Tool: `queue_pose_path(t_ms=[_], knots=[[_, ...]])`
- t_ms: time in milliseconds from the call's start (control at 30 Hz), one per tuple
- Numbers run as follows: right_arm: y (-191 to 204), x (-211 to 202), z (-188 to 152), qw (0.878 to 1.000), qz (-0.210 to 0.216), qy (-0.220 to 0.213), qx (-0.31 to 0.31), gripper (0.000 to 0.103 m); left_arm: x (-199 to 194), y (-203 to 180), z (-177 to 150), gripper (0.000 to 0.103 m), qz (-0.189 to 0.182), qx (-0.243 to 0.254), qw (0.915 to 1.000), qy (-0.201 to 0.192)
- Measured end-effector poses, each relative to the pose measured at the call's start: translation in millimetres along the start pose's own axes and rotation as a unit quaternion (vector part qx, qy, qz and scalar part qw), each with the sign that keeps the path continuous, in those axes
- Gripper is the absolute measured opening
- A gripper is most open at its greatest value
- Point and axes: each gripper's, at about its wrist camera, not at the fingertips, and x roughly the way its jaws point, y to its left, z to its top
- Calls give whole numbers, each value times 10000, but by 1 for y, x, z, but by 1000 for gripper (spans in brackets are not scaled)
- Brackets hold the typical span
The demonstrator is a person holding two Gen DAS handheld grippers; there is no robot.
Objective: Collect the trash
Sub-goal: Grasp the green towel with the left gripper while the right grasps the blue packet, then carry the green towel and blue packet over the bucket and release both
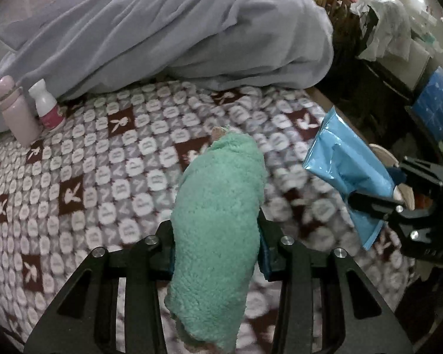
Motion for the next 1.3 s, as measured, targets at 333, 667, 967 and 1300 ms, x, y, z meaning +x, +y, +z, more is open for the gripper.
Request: queue_pose_path(t_ms=[333, 667, 967, 1300], knots=[[-20, -38, -27, 9991, -254, -195, 295, 46, -7, -58, -8, 38, 48, 72, 9998, -195], [-49, -65, -48, 9962, -476, -335, 643, 46, -3, -113, -7, 38, -60, 304, 9993, -229], [-81, -86, -66, 9922, -728, -391, 931, 46, 8, -153, 1, 38, -273, 413, 9986, -185], [-121, -108, -86, 9850, -1071, -428, 1281, 46, 24, -196, 13, 38, -565, 617, 9964, -111]])
